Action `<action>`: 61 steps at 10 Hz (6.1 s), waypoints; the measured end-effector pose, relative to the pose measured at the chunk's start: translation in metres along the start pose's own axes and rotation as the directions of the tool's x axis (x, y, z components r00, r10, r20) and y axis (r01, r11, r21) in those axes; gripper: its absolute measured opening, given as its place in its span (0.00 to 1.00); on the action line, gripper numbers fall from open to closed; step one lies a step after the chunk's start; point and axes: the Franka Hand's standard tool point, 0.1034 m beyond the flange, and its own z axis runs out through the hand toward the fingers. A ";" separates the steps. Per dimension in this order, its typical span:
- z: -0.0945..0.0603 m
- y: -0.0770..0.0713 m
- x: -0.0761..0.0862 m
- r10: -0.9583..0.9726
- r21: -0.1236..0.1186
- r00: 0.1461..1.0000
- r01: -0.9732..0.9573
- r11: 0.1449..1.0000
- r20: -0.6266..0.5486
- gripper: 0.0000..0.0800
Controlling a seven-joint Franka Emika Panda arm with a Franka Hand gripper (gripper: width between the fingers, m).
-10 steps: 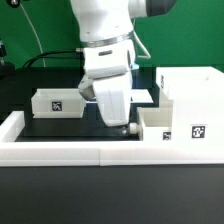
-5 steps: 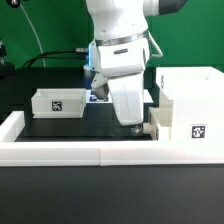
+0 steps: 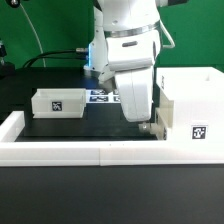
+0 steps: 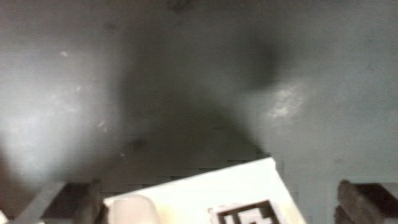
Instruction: Assemble drawer
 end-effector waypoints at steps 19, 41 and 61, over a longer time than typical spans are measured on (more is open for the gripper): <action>-0.068 -0.073 -0.158 0.370 -0.085 0.928 -0.366 0.927 0.038 0.81; 0.013 -0.140 -0.136 0.951 -0.145 0.250 -0.963 0.225 -0.180 0.81; 0.018 -0.144 -0.162 0.943 -0.171 0.265 -0.958 0.232 -0.204 0.05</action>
Offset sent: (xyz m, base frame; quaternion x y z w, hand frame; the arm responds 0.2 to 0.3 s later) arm -0.0462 -0.0534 -0.0098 0.0147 0.0057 -0.0069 0.9999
